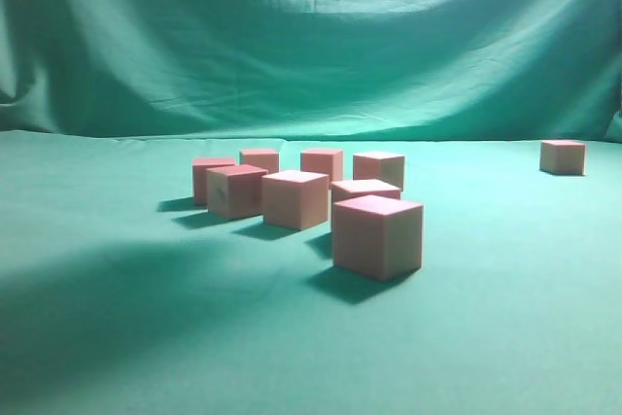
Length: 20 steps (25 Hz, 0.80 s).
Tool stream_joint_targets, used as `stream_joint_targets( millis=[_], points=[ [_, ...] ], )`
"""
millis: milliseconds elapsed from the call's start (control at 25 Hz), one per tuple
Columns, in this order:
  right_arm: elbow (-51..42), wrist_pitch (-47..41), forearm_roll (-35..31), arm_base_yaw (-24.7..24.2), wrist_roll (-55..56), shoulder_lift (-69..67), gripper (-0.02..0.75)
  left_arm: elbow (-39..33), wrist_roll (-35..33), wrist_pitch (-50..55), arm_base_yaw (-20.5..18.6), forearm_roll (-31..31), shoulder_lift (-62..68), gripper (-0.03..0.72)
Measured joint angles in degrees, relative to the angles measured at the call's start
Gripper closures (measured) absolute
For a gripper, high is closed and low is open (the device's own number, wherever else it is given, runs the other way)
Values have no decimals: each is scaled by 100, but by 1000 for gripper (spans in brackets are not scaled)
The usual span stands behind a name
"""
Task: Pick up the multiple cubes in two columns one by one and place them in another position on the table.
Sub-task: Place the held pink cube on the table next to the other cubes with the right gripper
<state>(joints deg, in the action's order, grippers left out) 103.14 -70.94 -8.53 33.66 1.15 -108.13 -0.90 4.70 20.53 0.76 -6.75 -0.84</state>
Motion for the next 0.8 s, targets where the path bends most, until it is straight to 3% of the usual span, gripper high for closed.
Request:
stream_joint_targets(
  millis=[200,400,600,800],
  points=[
    [-27,-10,312,861,216,417,475,0,0,0,0,0,0,688],
    [-639,-14,797,1642,356,894,475,0,0,0,0,0,0,688],
    [-1647,40,835,2059,406,1240,475,0,0,0,0,0,0,688],
    [-2640,628,578,2255,4,1317,475,0,0,0,0,0,0,688]
  ],
)
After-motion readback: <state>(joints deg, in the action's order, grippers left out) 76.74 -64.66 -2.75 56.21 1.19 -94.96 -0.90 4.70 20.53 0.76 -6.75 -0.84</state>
